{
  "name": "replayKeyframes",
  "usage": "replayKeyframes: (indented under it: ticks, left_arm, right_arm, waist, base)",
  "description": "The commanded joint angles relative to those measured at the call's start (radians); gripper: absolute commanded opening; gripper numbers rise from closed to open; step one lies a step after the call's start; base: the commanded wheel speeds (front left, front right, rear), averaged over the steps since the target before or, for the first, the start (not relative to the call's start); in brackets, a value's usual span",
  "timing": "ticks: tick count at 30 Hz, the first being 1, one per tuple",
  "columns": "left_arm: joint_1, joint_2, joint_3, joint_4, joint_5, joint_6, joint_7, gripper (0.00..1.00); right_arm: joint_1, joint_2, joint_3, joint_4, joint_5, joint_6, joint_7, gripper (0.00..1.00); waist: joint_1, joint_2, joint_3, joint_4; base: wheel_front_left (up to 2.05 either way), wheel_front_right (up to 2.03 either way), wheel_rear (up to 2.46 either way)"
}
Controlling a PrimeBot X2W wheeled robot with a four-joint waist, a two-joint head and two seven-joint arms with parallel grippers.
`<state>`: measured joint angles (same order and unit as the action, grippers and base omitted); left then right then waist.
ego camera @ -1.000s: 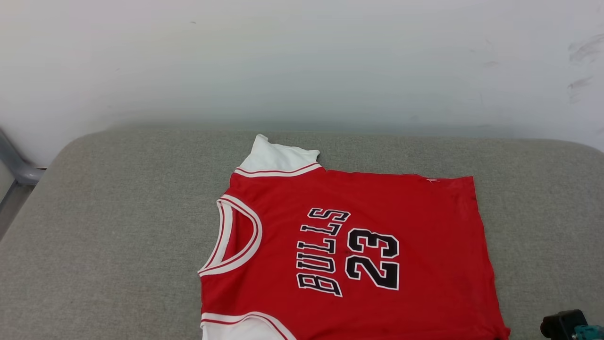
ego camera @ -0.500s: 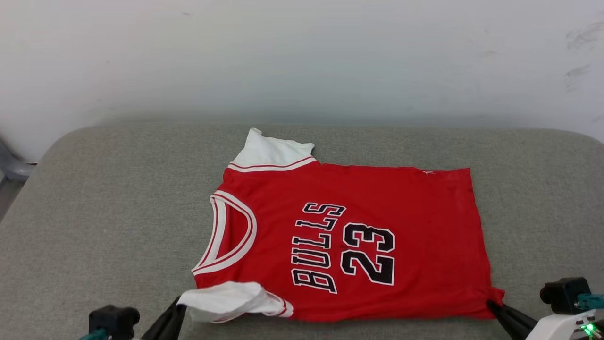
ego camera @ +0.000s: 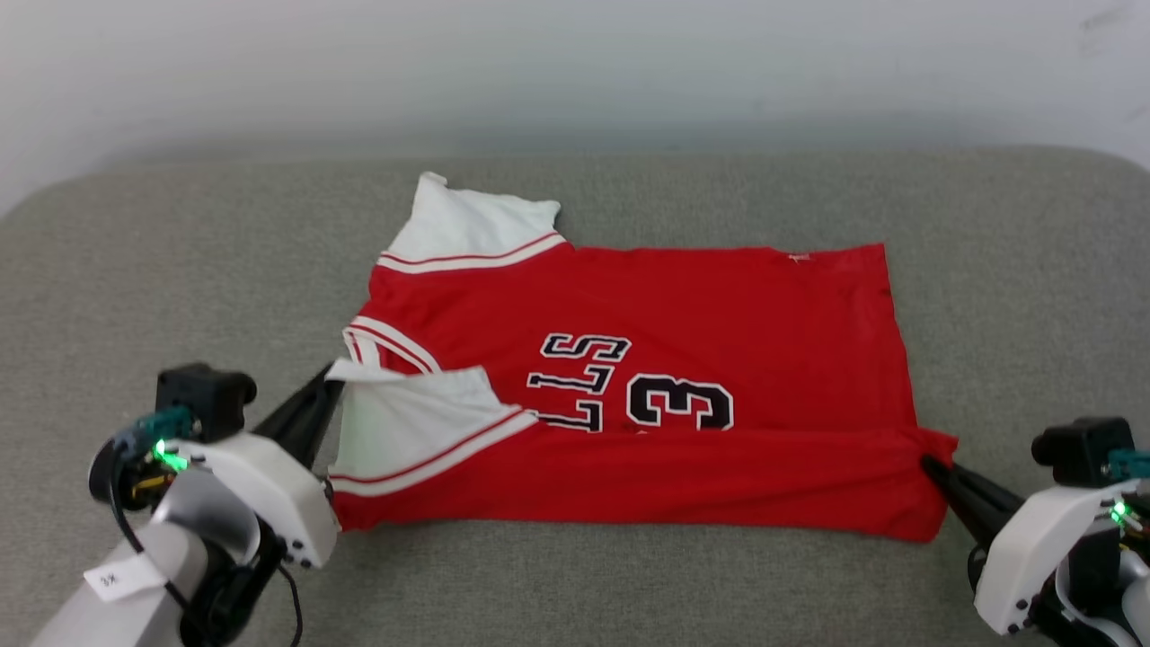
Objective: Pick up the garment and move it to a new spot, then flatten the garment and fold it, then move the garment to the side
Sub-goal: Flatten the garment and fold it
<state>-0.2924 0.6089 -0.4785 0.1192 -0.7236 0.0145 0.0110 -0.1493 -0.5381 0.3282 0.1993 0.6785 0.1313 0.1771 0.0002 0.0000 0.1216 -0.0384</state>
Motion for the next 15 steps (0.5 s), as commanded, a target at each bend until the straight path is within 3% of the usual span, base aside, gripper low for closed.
replayKeyframes:
  ticks: [1,15]
  left_arm:
    - [-0.038,-0.009,-0.002,0.025,0.007,-0.012,0.003,0.00]
    - [-0.260,-0.066,-0.053,0.341,0.026,-0.094,0.042,0.00]
  right_arm:
    - [-0.032,0.006,0.003,0.011,0.008,-0.001,-0.003,0.00]
    - [-0.183,0.011,0.073,0.097,0.008,-0.001,0.015,0.00]
  waist:
    - [-0.0002,0.0000,0.055,-0.016]
    - [-0.0002,0.0000,0.191,-0.020]
  base:
    - [0.00,0.00,0.00]
    - [0.00,0.00,0.00]
